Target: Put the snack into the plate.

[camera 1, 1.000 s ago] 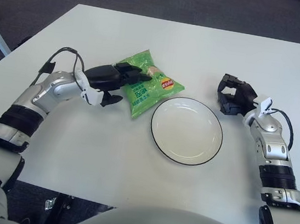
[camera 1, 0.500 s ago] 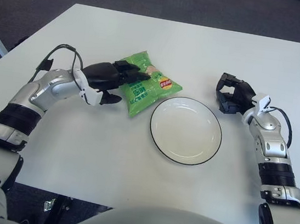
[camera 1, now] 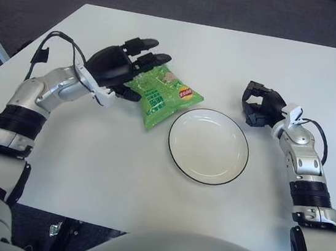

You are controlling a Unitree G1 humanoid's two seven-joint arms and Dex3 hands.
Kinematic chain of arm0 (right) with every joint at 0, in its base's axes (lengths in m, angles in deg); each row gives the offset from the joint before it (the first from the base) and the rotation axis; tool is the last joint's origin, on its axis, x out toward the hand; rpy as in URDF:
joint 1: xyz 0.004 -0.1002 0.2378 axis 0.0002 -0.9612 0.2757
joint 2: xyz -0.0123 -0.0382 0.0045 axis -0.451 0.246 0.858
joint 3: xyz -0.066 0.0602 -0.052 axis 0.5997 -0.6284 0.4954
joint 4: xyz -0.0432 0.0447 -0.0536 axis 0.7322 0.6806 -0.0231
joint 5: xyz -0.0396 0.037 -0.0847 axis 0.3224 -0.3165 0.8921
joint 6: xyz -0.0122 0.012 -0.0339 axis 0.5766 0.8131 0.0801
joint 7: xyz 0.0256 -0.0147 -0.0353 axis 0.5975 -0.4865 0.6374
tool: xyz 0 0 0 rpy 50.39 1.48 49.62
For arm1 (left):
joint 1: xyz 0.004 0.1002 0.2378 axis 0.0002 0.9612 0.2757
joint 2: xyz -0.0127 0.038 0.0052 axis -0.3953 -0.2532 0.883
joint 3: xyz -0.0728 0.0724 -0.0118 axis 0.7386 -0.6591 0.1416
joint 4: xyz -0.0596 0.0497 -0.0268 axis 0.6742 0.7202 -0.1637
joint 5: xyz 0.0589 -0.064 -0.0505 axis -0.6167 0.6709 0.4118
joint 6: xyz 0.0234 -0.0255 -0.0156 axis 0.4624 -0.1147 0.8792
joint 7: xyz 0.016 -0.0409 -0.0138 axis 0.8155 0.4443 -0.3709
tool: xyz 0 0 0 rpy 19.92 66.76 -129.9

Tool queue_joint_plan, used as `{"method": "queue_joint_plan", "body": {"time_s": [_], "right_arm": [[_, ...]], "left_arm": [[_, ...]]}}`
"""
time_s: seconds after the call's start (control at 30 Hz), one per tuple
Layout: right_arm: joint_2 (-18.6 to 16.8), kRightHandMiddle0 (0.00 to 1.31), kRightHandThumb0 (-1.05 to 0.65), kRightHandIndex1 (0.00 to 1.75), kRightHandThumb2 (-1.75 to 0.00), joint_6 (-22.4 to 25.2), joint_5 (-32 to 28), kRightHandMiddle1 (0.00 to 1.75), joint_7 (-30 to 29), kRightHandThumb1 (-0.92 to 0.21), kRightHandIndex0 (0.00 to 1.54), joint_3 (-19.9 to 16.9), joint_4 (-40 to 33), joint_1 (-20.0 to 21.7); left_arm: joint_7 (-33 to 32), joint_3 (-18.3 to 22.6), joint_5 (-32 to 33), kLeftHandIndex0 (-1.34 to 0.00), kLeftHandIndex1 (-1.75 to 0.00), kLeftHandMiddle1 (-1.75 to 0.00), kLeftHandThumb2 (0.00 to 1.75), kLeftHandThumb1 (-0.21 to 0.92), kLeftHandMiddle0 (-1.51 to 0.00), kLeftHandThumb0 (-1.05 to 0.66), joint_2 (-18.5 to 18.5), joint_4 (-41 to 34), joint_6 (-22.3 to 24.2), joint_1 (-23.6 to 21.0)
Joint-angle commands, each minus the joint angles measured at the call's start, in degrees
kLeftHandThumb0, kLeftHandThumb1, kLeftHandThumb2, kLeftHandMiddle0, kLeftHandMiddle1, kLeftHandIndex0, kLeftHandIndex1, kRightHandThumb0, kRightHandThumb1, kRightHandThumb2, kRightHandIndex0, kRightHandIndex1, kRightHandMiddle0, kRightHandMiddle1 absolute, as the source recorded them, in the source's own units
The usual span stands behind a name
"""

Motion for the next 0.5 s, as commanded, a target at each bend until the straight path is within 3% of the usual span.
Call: {"method": "queue_joint_plan", "body": {"time_s": [0.0,0.1,0.47], "right_arm": [[0.5,0.54,-0.46,1.75,-1.21,2.6,2.6,1.75,0.3,-0.41,1.25,1.3,3.7,-3.3],[0.6,0.54,-0.46,1.75,-1.21,2.6,2.6,1.75,0.4,-0.41,1.25,1.4,3.8,-3.2],[0.7,0.54,-0.46,1.75,-1.20,3.0,2.2,1.75,0.6,-0.41,1.25,1.3,4.0,-3.2]], "left_arm": [[-4.9,-1.4,-3.8,0.00,-0.19,-0.01,0.50,0.92,0.00,-0.94,-0.3,3.1,-0.6,-3.2],[-7.4,-2.6,-5.6,0.00,-0.14,0.00,0.39,0.92,0.00,-0.96,-0.3,4.7,-0.7,-4.7],[-9.7,-6.3,-9.2,0.00,-0.07,0.00,0.29,0.88,0.00,-1.00,0.0,7.1,1.4,-8.9]]}}
